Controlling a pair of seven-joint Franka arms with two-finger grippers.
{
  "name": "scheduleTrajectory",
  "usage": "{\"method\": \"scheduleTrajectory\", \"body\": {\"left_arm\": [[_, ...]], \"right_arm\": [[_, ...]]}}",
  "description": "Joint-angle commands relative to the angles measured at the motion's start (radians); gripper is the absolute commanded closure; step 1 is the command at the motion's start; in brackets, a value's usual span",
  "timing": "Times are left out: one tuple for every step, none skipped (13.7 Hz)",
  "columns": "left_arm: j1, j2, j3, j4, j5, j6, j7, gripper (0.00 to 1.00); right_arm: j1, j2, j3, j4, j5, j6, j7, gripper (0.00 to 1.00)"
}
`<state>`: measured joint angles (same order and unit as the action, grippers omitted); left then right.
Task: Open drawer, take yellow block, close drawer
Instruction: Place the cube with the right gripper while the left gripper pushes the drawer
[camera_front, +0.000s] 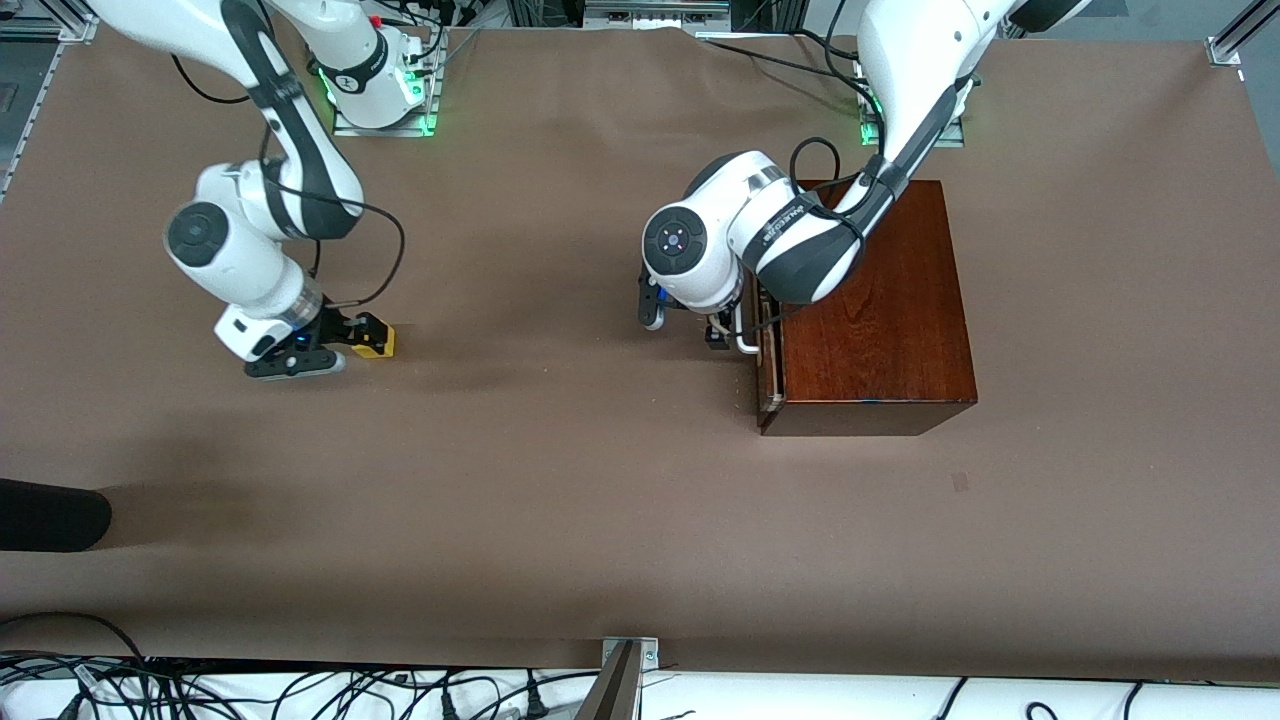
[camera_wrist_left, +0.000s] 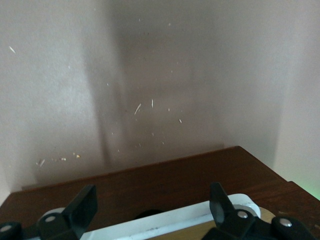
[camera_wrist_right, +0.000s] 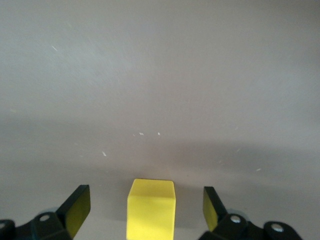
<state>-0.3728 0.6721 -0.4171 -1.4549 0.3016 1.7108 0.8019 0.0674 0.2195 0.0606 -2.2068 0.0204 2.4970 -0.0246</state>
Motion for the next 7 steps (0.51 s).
{"method": "scheduleTrajectory", "body": {"left_arm": [[0.008,-0.023,0.003,-0.002,0.028,-0.051,0.019,0.00],[0.012,-0.025,0.001,-0.002,0.028,-0.053,0.019,0.00],[0.012,-0.026,0.001,-0.002,0.028,-0.053,0.017,0.00],[0.014,-0.028,0.003,-0.004,0.028,-0.054,0.019,0.00],[0.018,-0.029,0.001,-0.002,0.030,-0.065,0.019,0.00],[0.025,-0.029,0.001,-0.002,0.030,-0.068,0.019,0.00],[0.025,-0.029,0.001,-0.004,0.030,-0.068,0.017,0.00]], "right_arm": [[-0.012,-0.097,0.012,0.140,0.004,-0.246,-0.038,0.00],[-0.012,-0.095,0.015,0.226,0.006,-0.353,-0.037,0.00],[-0.012,-0.098,0.015,0.287,0.006,-0.453,-0.035,0.00],[-0.012,-0.112,0.015,0.342,0.006,-0.539,-0.038,0.00],[-0.011,-0.124,0.018,0.387,0.004,-0.599,-0.043,0.00],[-0.009,-0.138,0.019,0.433,0.003,-0.660,-0.044,0.00],[-0.008,-0.155,0.021,0.470,0.003,-0.723,-0.044,0.00]]}}
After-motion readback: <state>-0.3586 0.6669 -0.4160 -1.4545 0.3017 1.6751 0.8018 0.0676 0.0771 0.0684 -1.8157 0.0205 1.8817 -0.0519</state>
